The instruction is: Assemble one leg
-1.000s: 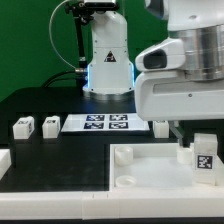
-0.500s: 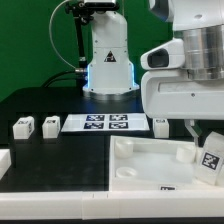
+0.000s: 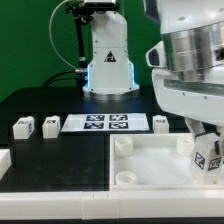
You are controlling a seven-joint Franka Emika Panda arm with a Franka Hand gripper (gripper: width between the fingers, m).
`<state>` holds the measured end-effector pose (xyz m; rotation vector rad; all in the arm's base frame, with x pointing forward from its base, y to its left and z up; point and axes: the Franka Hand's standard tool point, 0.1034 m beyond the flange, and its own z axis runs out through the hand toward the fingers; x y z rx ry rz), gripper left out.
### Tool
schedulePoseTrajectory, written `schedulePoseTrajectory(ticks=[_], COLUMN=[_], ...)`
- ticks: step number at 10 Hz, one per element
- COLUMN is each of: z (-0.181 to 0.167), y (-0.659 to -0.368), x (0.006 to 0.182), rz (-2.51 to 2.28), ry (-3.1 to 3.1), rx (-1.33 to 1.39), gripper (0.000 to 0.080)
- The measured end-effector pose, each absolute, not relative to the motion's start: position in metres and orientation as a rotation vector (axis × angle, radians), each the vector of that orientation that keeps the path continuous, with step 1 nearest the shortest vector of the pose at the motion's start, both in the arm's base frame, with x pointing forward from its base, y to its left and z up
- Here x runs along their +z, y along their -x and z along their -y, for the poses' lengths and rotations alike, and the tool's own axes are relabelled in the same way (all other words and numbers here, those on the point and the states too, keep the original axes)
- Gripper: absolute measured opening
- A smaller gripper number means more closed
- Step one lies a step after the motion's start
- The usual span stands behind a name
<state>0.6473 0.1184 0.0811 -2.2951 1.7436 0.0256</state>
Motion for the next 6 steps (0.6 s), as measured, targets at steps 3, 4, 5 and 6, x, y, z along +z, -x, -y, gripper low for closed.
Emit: schedulePoseTrajectory(ticks=[3,4,5,6], z=[-0.1157,-0.1158,-0.1163,-0.1164], y=[-0.6491,-0.6489,-0.6481,-0.648], x=[0.0814,0.0814,0.0802,0.0798], rz=[-1.989,-1.95,-1.914,-1.891], ry=[2.029,2.068,2.102,2.124], rx=[0.038,0.031,0.028,0.023], gripper=[0.0323,0.0323,0.0323,0.0508])
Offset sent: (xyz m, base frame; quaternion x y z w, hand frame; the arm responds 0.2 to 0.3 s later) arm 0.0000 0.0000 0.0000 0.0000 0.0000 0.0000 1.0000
